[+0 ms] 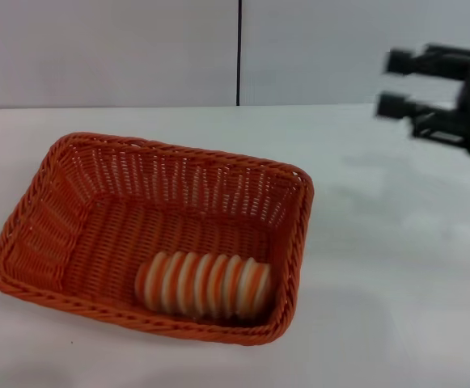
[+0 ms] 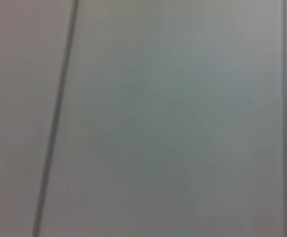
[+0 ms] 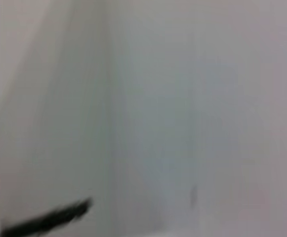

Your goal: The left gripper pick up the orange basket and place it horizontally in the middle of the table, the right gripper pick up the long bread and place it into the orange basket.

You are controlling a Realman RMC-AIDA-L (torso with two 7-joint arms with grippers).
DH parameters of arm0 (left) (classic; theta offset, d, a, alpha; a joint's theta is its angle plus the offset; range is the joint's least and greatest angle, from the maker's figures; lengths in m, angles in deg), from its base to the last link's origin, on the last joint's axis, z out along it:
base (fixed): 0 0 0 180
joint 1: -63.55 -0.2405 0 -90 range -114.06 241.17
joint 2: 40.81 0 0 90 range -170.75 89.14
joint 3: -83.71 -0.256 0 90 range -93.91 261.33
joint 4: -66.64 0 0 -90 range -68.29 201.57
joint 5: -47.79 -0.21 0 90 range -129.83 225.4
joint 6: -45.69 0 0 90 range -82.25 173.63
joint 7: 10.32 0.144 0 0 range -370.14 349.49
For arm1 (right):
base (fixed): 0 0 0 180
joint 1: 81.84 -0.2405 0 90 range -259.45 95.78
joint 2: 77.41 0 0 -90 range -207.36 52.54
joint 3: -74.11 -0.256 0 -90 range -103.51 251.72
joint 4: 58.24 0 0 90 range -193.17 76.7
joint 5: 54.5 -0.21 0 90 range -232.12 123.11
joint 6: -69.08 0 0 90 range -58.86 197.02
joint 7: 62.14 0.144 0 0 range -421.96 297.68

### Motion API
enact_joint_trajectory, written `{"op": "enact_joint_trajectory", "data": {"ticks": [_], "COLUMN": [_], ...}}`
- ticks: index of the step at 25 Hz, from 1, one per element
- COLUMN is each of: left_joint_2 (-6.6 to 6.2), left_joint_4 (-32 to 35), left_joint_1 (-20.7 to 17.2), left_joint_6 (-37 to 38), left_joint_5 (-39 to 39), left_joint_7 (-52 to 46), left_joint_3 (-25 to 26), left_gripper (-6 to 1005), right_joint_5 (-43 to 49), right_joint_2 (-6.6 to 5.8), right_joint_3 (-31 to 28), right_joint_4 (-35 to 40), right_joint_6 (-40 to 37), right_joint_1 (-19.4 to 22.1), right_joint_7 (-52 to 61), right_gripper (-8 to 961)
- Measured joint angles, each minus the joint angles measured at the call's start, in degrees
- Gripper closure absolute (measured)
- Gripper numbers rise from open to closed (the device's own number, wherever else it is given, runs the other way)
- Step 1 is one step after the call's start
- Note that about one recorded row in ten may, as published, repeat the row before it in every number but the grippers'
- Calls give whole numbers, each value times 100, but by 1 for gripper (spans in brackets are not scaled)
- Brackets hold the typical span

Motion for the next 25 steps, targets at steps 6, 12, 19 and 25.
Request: {"op": "enact_joint_trajectory", "data": {"ticks": [6, 12, 19, 25], "left_joint_2": [-1, -4, 17, 30], "left_joint_4": [-413, -535, -1105, -1412], "left_joint_1": [-21, -85, -95, -71], "left_joint_6": [32, -30, 89, 110], "left_joint_5": [0, -2, -1, -2], "left_joint_7": [433, 639, 1393, 1846], "left_joint_3": [343, 484, 1067, 1202], "left_gripper": [184, 184, 183, 183], "right_joint_5": [-1027, -1180, -1192, -1209], "right_joint_2": [1, 5, 8, 14], "right_joint_3": [-839, -1595, -2088, -2326], "right_joint_4": [-1747, -2594, -2975, -3085], "right_joint_6": [-23, -16, 12, -102], "right_joint_1": [201, 172, 200, 323], "right_joint_7": [-1647, -2333, -2614, -2613], "right_gripper": [369, 369, 369, 369]}}
